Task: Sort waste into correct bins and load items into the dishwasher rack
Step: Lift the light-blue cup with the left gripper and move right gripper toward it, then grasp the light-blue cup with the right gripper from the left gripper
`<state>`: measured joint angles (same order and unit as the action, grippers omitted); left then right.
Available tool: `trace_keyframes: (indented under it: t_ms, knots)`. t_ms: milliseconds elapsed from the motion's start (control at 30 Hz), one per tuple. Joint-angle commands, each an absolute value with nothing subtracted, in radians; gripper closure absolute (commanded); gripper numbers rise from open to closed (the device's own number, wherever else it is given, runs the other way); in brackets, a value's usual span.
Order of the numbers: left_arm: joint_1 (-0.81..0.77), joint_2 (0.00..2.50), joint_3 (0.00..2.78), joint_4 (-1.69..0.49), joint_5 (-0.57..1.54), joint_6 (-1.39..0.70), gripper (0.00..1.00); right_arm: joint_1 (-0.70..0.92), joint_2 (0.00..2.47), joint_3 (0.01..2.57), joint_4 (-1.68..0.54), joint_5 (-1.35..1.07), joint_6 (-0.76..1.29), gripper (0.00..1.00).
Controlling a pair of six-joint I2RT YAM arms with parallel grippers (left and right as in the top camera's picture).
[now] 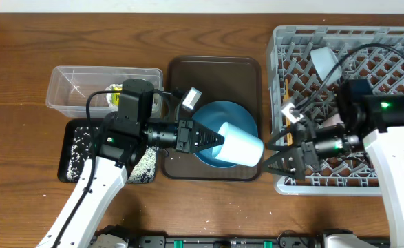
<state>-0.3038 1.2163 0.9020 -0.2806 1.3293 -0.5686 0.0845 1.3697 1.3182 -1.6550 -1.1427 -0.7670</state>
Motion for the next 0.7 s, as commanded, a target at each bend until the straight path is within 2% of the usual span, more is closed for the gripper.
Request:
trace_keyframes:
  t_ms: [0,300,667]
  knots:
    - [-0.307,1.208,0.904,-0.274,1.355,-0.562,0.94,0.139,1.363,1.312,-1.636,-1.194,-0.783,0.03]
    - [-0.307,1.208,0.904,-0.274,1.374,-0.558,0.94,0.196,1.364,1.312,-1.58,-1.235,-0.783,0.06]
    - [-0.307,1.208,0.904,-0.274,1.373,-0.557,0.94,0.223,1.364,1.312,-1.525,-1.257,-0.782,0.32]
